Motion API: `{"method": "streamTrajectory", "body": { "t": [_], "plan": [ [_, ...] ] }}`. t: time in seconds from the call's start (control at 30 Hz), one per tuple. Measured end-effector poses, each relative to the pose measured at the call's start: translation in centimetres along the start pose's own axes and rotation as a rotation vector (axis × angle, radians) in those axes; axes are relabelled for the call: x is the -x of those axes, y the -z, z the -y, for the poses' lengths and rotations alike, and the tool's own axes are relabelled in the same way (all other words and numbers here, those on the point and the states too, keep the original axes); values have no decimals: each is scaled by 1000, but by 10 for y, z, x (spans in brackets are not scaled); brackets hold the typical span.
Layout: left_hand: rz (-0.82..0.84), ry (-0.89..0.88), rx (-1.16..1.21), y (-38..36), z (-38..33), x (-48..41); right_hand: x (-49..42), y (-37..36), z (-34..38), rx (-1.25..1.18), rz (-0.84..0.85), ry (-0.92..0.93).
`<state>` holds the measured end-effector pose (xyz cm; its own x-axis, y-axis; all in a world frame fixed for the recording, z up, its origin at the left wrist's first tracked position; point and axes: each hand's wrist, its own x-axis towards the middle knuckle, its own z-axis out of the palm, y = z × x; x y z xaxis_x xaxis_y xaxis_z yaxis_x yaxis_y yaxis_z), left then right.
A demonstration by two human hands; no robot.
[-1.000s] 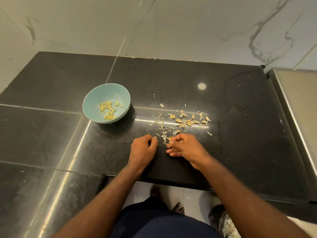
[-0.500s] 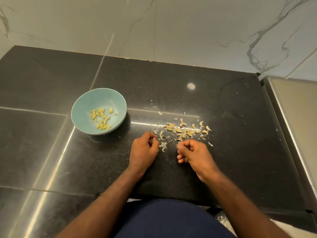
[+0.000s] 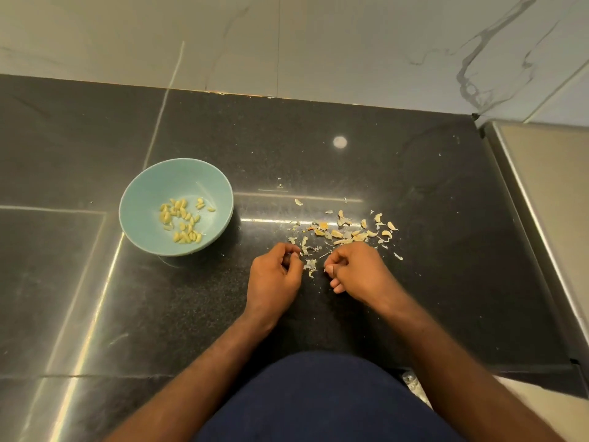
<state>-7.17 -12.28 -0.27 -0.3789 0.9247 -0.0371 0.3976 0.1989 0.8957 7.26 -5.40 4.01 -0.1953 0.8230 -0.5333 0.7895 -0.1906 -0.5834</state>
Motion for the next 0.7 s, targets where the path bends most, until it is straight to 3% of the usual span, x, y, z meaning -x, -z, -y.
{"method": "streamTrajectory", "body": {
  "t": [0.5, 0.6, 0.7],
  "plan": [
    [32, -39, -53, 2, 0, 0, 1, -1, 15, 261, -83, 9],
    [44, -24, -85, 3, -1, 0, -2, 5, 10, 161, -11, -21],
    [112, 19, -51, 10, -6, -2, 3, 14, 3, -183, 93, -48]
  ]
}}
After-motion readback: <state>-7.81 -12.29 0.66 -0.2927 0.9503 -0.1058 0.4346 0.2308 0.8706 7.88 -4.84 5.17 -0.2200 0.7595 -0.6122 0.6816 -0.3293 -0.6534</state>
